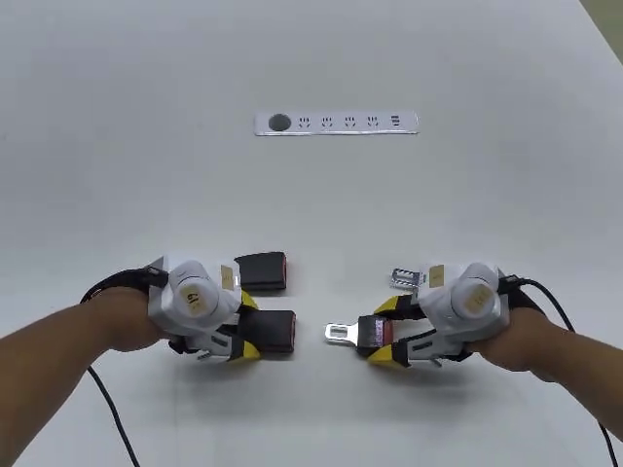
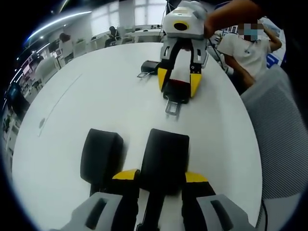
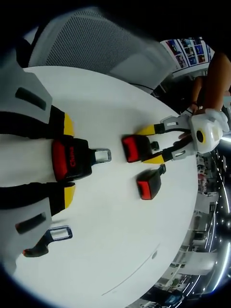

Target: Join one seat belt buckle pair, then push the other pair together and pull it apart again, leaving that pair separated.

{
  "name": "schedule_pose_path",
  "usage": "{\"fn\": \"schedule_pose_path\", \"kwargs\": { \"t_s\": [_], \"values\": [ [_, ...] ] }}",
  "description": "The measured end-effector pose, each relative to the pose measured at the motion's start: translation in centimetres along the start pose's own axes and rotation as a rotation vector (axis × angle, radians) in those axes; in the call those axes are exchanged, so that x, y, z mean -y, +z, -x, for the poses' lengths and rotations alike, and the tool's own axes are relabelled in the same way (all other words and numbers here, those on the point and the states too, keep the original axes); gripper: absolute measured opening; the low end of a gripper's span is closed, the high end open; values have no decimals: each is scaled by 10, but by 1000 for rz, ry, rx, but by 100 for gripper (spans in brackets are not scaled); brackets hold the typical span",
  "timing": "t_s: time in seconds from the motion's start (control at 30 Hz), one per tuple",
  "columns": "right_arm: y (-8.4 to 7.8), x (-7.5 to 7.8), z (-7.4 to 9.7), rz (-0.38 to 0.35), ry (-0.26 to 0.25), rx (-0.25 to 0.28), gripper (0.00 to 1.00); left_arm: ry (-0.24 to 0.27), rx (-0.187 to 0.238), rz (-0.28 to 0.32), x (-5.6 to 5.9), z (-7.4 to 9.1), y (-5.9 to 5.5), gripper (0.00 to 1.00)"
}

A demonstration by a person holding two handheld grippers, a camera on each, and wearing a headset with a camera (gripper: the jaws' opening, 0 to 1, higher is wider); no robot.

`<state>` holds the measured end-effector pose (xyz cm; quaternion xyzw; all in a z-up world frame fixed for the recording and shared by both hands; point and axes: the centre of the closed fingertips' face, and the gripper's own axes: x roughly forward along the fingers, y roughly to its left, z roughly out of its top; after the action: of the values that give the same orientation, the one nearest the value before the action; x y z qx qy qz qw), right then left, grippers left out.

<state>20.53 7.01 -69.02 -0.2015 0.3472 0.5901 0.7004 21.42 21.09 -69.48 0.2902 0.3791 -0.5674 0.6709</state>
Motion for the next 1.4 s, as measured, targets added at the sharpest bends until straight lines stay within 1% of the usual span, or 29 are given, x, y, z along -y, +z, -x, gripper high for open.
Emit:
{"fn": "schedule_pose_path", "kwargs": {
  "t_s": [0.17,0.3,0.4,0.57,0.63,0.67,0.83,0.87,0.9,1.03,1.13,1.4],
  "values": [
    [8,0,-6,10,8,11,34,-5,-10,-6,1,2,0,35],
    [14,0,-15,20,20,22,34,-7,-19,-9,1,2,0,35],
    [21,-5,-21,26,28,32,34,-9,-23,-9,2,2,1,35],
    [29,-5,-25,27,45,51,34,-10,-28,-9,4,2,2,35],
    [32,-3,-26,36,45,53,34,-13,-31,-11,3,2,0,35],
    [33,-3,-27,28,47,54,34,-12,-31,-2,2,2,0,35],
    [40,-4,-34,26,47,67,34,-8,-34,4,2,1,1,35],
    [40,-4,-36,28,46,61,34,-6,-39,-10,2,1,0,35],
    [41,-3,-36,25,47,61,34,-6,-36,-4,2,1,0,35],
    [41,-4,-38,21,48,66,34,-9,-40,-12,1,1,-1,34],
    [42,-4,-40,22,46,64,34,-13,-60,-34,1,1,-2,34],
    [45,-7,-44,14,36,68,33,-15,-71,-41,1,2,-1,33]
  ]
}}
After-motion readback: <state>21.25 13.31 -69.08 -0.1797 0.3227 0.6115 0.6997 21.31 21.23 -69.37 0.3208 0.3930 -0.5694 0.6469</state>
